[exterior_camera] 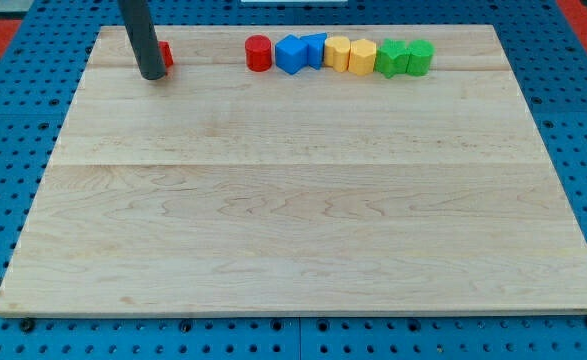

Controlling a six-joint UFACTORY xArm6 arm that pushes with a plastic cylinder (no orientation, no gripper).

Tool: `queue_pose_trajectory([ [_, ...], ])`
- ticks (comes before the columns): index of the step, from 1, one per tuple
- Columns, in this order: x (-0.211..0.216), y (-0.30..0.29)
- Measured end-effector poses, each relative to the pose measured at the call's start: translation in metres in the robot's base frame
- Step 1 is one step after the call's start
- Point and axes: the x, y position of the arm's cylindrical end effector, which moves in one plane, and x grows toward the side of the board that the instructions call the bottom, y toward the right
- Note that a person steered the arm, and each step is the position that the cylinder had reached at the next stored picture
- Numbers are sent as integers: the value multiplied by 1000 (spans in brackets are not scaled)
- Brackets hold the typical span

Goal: Push the red star closer to the red circle

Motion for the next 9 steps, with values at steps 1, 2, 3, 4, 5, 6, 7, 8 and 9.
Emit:
queue_pose_trajectory([
  [1,33,-2],
  [2,33,-37],
  [3,16,-72],
  [4,-23,-74],
  [5,-26,-74],
  [6,-26,-54],
  [7,-33,8],
  [8,-34,51],
  [9,-34,103],
])
